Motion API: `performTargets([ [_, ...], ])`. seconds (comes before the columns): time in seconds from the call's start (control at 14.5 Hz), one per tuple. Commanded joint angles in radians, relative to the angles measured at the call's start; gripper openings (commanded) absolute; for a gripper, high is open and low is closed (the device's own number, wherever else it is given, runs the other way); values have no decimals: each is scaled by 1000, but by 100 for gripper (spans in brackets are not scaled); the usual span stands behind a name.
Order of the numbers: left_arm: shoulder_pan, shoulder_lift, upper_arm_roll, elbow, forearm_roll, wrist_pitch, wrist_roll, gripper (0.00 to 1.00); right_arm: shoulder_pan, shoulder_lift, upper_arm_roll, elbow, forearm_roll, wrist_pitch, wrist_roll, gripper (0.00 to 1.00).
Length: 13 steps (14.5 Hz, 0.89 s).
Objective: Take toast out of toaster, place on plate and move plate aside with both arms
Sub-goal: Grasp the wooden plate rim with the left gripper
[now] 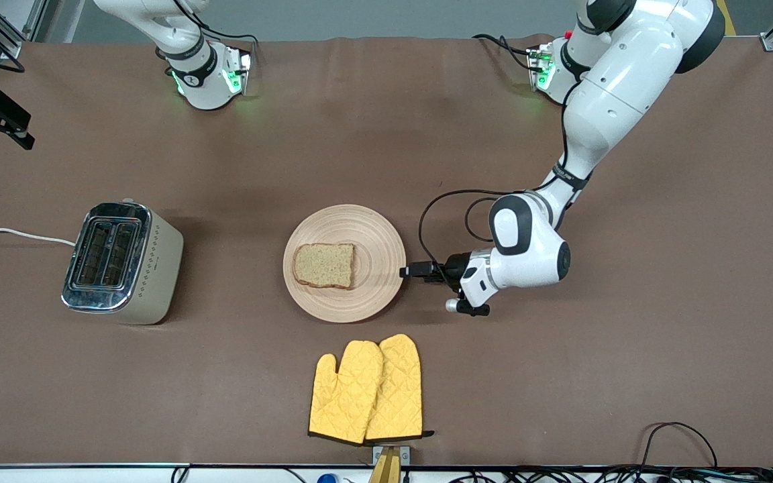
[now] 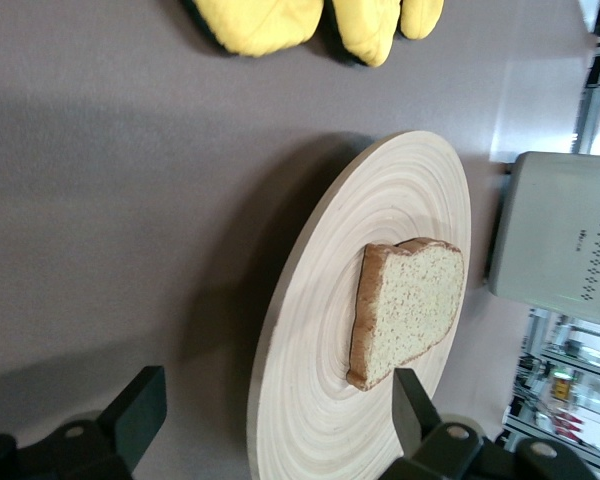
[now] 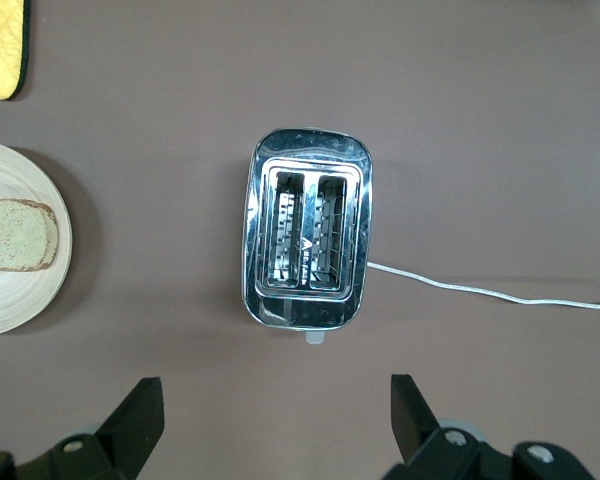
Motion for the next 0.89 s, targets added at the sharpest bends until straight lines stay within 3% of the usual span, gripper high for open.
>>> performTargets([
  [0.0,13,35,-16,-18,-146,4,167,97,-7,-16,7,-14,-16,10,15,100],
  [0.21,7,62,-16,-18,-228,-4,264,89,-4,-15,7,-9,-18,13,15,100],
  [0.41,8,63,-16,-25,-236,-47,297,78,-5,-16,7,-3,-16,-7,13,100],
  [0.69,5,66,-17,-23,-239,-77,309,74,-2,-16,10,-2,-16,-11,16,100],
  [0.83,-4,66,-22,-22,-257,-91,312,65,-2,-16,10,1,-16,-11,16,100],
])
